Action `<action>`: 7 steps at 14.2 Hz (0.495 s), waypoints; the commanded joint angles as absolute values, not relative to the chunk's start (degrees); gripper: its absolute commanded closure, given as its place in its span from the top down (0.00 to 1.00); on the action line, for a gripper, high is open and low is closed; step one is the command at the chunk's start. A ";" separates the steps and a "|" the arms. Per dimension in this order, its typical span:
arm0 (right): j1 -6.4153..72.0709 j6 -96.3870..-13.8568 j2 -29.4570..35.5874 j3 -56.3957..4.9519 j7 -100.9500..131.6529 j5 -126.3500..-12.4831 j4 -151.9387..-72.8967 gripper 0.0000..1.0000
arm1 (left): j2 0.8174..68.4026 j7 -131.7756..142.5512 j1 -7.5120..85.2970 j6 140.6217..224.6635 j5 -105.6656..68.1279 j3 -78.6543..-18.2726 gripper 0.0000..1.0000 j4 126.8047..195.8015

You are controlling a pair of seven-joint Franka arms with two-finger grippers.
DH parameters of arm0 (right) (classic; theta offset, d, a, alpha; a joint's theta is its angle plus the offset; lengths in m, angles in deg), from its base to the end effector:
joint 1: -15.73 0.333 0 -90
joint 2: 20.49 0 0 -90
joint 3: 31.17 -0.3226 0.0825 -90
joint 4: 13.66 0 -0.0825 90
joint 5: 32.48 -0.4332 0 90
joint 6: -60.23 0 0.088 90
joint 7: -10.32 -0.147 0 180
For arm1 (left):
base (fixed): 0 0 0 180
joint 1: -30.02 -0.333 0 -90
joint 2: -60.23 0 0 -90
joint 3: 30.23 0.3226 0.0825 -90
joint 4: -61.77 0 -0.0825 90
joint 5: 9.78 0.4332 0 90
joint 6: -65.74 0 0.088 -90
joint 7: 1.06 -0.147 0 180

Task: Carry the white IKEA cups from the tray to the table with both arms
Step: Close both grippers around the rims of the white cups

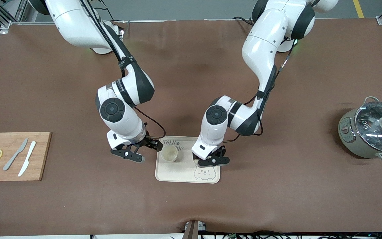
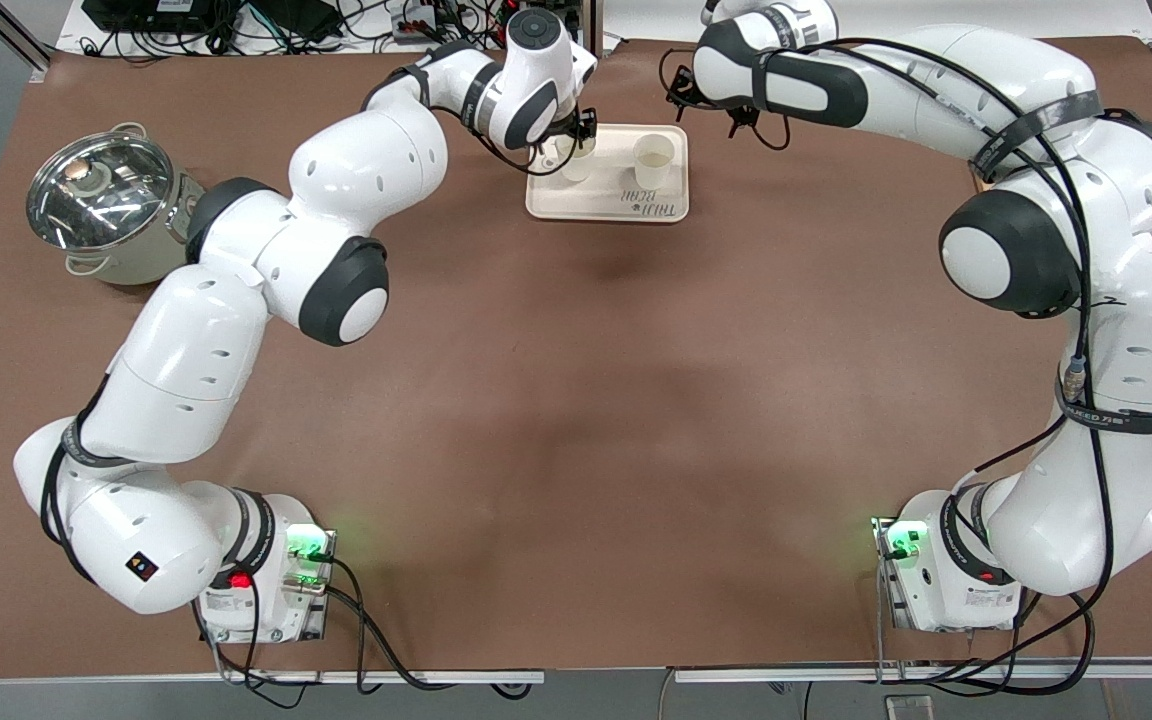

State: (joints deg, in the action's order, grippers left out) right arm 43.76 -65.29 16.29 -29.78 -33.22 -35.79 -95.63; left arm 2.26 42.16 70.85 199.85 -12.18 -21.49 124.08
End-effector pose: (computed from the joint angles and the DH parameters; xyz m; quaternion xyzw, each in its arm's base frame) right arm 0.6972 0.3574 0.2705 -0.9853 0.1590 -0.0384 0.0482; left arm 0.7011 -0.4888 0.1709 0.9890 0.0656 0.1253 0.0425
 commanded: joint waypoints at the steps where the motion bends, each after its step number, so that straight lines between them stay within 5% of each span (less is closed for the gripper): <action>1: 44.82 -66.93 18.88 -29.24 -34.68 -36.09 -93.64 1.00 | 2.49 43.59 71.24 199.07 -13.73 -21.09 0.00 123.47; 7: 45.44 -69.40 21.17 -29.24 -34.59 -35.74 -93.55 1.00 | 2.49 43.41 71.15 199.16 -13.65 -20.65 0.00 123.47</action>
State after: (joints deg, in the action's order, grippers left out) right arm 44.70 -69.17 19.73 -29.78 -33.76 -35.79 -95.37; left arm 2.26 43.14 70.91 199.83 -12.29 -21.36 123.95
